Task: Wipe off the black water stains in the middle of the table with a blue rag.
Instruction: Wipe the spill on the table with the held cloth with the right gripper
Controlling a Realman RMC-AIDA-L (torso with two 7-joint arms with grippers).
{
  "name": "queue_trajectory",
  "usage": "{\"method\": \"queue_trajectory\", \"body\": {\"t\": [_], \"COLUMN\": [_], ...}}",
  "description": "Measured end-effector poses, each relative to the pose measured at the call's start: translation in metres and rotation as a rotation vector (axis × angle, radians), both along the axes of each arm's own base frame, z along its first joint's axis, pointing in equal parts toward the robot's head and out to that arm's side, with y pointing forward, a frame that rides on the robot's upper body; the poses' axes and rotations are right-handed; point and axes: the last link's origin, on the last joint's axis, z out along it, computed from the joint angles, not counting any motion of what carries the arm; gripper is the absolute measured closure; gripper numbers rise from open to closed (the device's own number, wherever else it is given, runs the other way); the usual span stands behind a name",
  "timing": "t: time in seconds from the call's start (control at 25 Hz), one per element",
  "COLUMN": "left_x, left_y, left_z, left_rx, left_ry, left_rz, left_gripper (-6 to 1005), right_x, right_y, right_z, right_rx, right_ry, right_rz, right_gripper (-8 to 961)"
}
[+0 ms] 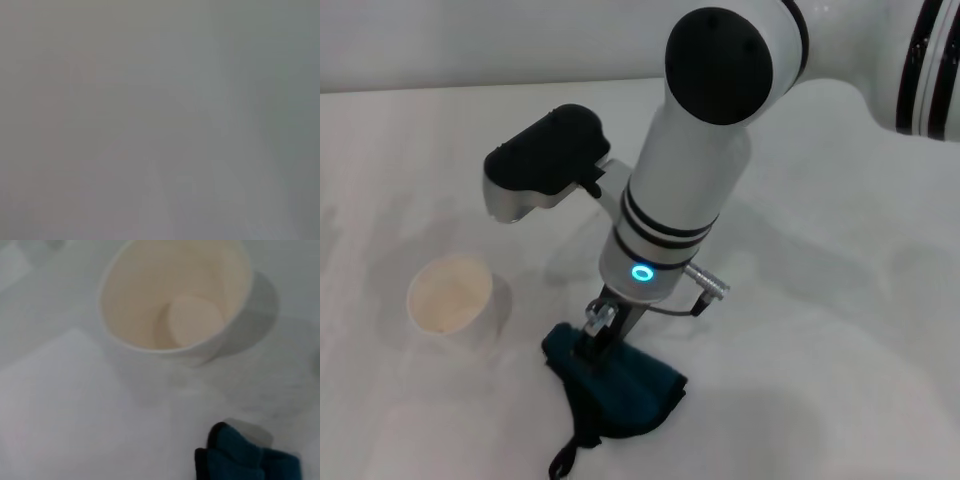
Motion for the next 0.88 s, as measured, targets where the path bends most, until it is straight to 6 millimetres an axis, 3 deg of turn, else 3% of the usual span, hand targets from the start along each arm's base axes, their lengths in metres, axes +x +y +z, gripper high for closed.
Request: {"method": "queue_trajectory", "body": {"t": [0.88], "left_x": [-0.002], "left_y": [-0.003], "left_z": [-0.001], "left_rx": [0.004], "left_ry": [-0.005], "left_rz": [0.010], "left_gripper": [152], "right_x": [0.016], "right_y": [0.057], "right_z": [0.031], "right_rx": [0.180], "right_ry": [-0.153], "right_rz": [0.020], "right_gripper": [778]}}
